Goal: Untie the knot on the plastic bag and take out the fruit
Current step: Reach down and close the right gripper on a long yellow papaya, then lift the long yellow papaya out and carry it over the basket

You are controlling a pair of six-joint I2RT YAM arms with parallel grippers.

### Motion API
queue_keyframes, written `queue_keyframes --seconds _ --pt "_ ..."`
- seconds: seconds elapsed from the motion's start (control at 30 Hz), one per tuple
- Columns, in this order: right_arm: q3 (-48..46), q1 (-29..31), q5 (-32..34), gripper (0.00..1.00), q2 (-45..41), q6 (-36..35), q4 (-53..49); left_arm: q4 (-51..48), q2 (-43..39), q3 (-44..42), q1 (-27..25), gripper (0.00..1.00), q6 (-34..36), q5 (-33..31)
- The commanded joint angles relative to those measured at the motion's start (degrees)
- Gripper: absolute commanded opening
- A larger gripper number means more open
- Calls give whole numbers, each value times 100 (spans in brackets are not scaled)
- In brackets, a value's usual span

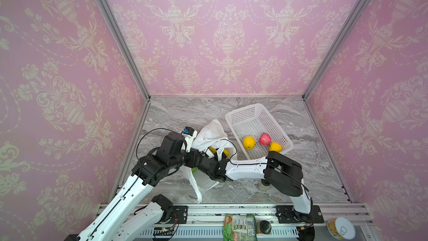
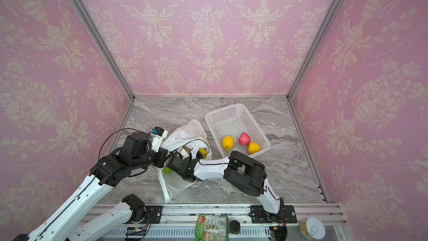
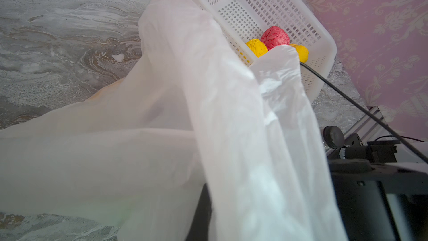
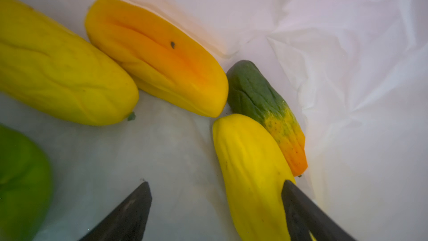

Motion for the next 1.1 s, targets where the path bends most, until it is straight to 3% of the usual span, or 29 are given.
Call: queue_keyframes --seconds 0.0,0.3,0.37,0.6,0.87,1.07 --pt "-11 -236 102 87 71 150 -305 -103 4 -68 -45 0 4 172" --pt "-124 -617 -448 87 248 357 -445 -106 33 -65 -50 0 -5 139" --pt "-120 -654 -585 83 280 390 -465 -122 65 -60 -48 0 -5 122" --pt "-257 -673 -815 55 68 368 -369 -117 -7 -64 -50 0 -5 84" --pt "-1213 -351 -1639 39 -1110 -94 629 -170 81 -44 -42 0 -27 -51" --pt "-2024 -32 -2256 35 -2118 -345 1413 -203 169 -29 -33 0 -37 -159"
